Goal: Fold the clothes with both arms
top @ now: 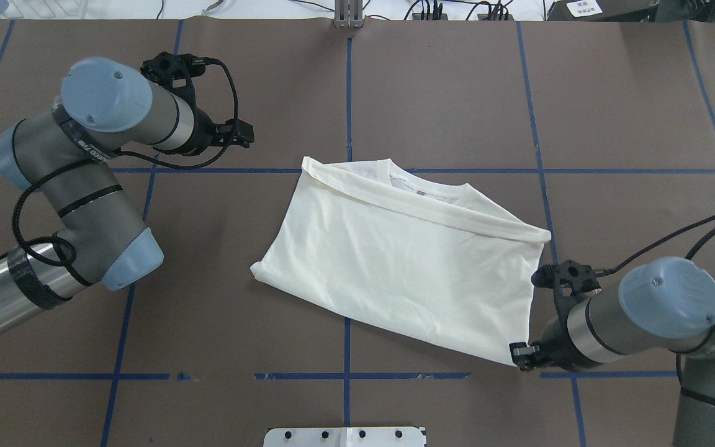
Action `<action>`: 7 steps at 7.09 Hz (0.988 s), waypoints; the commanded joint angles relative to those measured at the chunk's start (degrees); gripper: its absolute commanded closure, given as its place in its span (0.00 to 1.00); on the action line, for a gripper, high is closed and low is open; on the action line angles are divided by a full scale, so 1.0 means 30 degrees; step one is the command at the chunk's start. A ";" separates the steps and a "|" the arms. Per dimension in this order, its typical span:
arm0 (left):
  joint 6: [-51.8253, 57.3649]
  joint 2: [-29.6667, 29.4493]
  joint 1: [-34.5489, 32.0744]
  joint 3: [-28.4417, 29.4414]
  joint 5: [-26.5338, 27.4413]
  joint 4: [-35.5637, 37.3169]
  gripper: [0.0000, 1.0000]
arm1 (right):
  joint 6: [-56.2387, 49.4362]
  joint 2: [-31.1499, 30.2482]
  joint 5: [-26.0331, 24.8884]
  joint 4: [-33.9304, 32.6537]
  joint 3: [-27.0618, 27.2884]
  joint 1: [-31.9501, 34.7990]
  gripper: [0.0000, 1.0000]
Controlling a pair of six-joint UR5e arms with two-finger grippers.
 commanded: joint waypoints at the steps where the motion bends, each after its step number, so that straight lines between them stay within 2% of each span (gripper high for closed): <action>1: -0.0009 -0.0040 0.0039 -0.0361 -0.0024 0.0042 0.00 | 0.2660 -0.0503 -0.2469 0.0011 0.1175 -0.4402 1.00; 3: -0.0212 -0.0242 0.0127 -0.0421 -0.0286 0.0071 0.00 | 0.3196 -0.0445 -0.2831 0.0011 0.1759 -0.4974 1.00; 5: -0.0156 -0.0069 0.0796 -0.0596 -0.0142 0.0013 0.00 | 0.3167 -0.0328 -0.2802 0.0011 0.1880 -0.3491 1.00; 6: -0.0185 -0.0069 0.1671 -0.0598 -0.0113 0.0071 0.00 | 0.2993 -0.0066 -0.2802 -0.0018 0.1734 -0.2320 0.01; 7: -0.0330 -0.0069 0.2318 -0.0627 -0.0112 0.0332 0.00 | 0.2933 0.0284 -0.2773 -0.0018 0.1704 -0.0974 0.00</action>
